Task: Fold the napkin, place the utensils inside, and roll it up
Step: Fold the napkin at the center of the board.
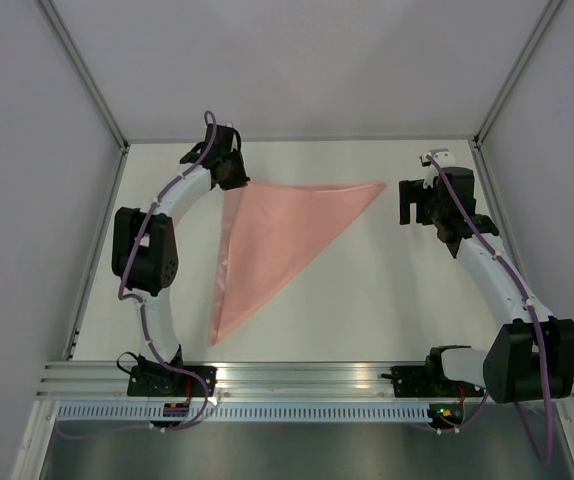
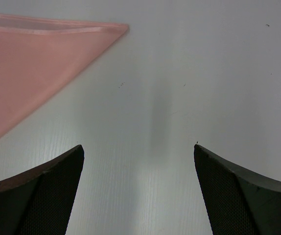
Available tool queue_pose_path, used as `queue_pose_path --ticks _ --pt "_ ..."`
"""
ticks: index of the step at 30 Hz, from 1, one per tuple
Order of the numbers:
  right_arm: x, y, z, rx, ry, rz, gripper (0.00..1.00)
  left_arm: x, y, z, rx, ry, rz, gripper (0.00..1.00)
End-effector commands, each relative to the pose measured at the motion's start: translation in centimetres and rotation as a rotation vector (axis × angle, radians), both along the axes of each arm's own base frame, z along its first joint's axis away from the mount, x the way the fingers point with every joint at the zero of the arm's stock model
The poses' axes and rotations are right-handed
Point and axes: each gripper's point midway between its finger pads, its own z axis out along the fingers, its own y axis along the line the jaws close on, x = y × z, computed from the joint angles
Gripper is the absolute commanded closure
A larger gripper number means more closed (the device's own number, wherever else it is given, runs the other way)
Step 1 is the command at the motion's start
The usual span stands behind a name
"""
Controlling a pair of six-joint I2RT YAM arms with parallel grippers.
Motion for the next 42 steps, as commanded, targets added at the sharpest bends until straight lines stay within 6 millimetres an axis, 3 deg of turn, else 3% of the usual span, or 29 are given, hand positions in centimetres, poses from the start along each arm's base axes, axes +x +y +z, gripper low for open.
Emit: queue_pose_path --ticks 1,20,42 --pt "0.1 -0.4 0.0 -0.023 0.003 -0.011 0.02 0.9 0.4 1.1 0.003 -0.020 -0.028 0.98" --pt "0.1 -0.4 -0.4 -0.024 0.015 -0.009 0.02 2.2 2.3 0.8 -0.004 -0.016 0.000 0.98" --pt "0.2 -0.4 -0.8 -0.029 0.026 -0.006 0.02 3.5 2.9 0.8 -0.024 -0.010 0.006 0.98"
